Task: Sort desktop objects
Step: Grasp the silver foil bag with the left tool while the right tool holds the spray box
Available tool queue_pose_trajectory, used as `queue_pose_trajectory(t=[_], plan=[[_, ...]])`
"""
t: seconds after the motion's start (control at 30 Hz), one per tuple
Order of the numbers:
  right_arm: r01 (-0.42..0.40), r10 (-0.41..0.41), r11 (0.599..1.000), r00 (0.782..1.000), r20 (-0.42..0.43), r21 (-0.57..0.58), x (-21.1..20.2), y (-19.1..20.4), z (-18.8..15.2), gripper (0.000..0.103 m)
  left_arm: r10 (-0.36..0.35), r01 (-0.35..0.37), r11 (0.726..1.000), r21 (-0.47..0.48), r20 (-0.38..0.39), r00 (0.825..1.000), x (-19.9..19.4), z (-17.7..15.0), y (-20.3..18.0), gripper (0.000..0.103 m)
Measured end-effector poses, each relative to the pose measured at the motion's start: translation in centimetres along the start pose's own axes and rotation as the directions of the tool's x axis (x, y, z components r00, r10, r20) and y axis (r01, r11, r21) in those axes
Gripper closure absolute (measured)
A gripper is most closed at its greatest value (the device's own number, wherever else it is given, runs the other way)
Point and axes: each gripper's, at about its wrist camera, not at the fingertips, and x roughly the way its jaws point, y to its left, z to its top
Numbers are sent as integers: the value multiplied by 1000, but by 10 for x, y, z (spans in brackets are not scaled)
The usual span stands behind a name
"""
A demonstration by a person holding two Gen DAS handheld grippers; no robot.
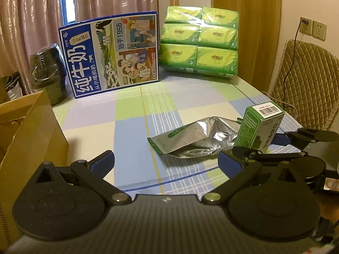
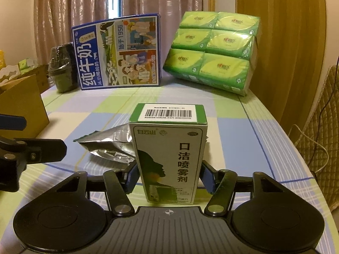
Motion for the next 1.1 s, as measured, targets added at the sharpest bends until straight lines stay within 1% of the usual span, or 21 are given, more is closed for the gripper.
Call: queue_pose_trajectory(t=[0.03,0.13,0.43,0.6,0.7,0.83,0.9,0.97,1.1], plan=[[-1,1,1000,1000,-2,1,0,0,0,48,-2,2,1000,-2,0,1000,0,0,0,1],[11,-11,1000,1000,0,5,0,0,0,50,-3,3,1000,-4,0,1000,1,0,0,1],[33,-33,999,999,4,32,-5,-7,6,51,3,-3,1000,19,3,1000,1,-2,-3,1],[43,-43,998,999,12,34,-13,-17,17,51,-9,8,998,59,12,1000,1,-1,-8,1],[47,-47,998,999,3,37,-20,-26,25,51,-27,26,996,81,18,999,0,1,-11,1],[29,-31,999,999,-44,-47,-24,-36,29,51,-48,47,991,129,3,999,0,8,-18,1],[10,-16,997,996,-83,-73,-22,-43,32,51,-50,54,984,169,-26,998,0,16,-22,1],[-5,-13,990,992,-125,-140,-18,-46,38,51,-59,71,976,205,-66,996,2,26,-25,1],[-57,13,977,977,-211,-206,-8,-58,54,51,-66,92,942,322,-92,994,1,47,-32,1]])
